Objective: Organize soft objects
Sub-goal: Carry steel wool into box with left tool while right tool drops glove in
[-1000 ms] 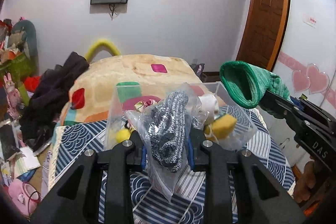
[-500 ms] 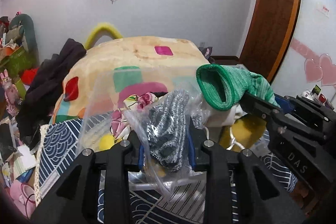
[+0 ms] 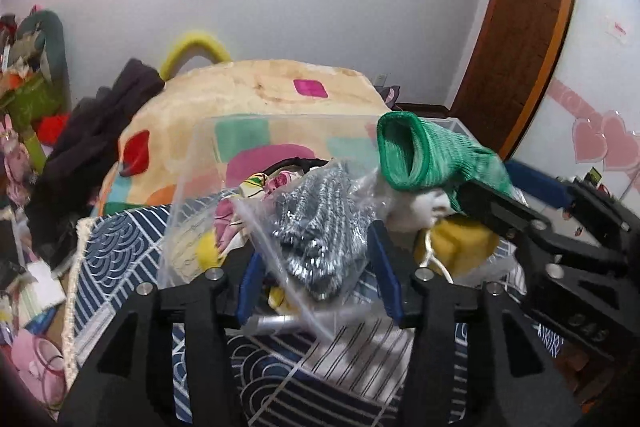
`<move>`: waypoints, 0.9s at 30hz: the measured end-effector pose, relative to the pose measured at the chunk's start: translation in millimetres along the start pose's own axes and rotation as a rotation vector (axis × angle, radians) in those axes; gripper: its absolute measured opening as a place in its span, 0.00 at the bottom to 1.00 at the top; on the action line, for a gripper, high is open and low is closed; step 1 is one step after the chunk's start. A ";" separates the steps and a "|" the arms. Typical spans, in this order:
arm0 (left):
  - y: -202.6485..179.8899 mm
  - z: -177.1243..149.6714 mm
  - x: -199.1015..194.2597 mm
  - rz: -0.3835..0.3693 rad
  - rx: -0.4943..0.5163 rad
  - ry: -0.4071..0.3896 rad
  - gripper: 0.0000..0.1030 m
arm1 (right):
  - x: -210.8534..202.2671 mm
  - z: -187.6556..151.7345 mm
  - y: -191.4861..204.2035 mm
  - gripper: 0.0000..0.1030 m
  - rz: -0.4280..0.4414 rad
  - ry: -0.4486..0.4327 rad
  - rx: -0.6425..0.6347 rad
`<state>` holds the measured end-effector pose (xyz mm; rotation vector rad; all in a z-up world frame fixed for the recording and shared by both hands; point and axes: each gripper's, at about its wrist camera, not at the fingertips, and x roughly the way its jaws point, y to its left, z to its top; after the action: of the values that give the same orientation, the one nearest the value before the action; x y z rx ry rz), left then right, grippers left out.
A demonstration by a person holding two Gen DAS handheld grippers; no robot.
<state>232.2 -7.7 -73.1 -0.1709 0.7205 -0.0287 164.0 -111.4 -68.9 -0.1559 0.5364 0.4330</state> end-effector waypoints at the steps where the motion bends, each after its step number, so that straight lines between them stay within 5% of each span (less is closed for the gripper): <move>1: -1.8 -0.6 -4.1 0.002 0.009 -0.004 0.57 | -6.6 0.8 0.6 0.58 0.002 -0.014 -0.001; 19: -17.1 -13.0 -143.3 0.043 0.073 -0.312 0.84 | -103.9 2.2 16.3 0.80 0.040 -0.304 0.029; 27: -26.1 -24.5 -192.2 0.044 0.113 -0.422 0.95 | -117.9 -6.4 21.6 0.83 0.035 -0.342 0.030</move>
<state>72.5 -20.7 38.8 -0.0495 0.3002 0.0090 60.6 -135.7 -13.1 -0.0412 0.2092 0.4743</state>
